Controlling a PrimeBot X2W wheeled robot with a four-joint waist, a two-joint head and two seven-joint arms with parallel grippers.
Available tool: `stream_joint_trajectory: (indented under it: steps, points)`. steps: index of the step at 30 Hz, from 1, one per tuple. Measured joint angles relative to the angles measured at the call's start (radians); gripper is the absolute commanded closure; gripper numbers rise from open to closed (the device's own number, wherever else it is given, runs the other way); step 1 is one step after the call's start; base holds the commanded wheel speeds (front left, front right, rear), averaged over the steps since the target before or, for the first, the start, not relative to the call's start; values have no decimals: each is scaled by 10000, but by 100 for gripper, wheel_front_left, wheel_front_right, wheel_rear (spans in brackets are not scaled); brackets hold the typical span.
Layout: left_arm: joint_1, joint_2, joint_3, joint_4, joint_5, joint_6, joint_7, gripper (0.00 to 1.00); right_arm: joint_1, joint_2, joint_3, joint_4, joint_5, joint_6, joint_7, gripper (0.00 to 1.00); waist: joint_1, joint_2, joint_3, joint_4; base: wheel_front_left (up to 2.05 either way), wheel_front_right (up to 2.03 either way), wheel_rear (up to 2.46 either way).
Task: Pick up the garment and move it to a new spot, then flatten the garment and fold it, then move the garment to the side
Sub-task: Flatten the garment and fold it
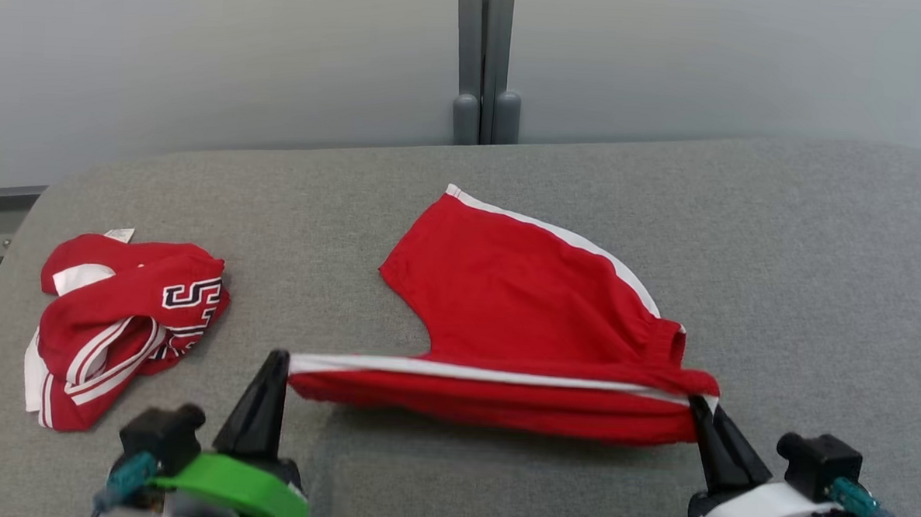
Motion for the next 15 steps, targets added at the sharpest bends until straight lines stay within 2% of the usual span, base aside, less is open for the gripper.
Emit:
stream_joint_trajectory:
  steps: [4, 9, 15]
  points:
    - [-2153, 1034, -1473, 203, -500, 6, -2, 100, -1107, 180, 29, -59, 63, -12, 0, 100, 0, 0, 520, -177, 0, 0, 0]
    - [-5143, 2472, -3593, 961, -1649, 8, 236, 100, -2541, 374, -77, 96, -107, -12, 0, 100, 0, 0, 1391, -469, 0, 0, 0]
    - [-7799, 3356, -5492, 1459, -2959, 8, 773, 100, -3751, 389, 94, 468, 560, -12, 0, 100, 0, 0, 2480, -886, 0, 0, 0]
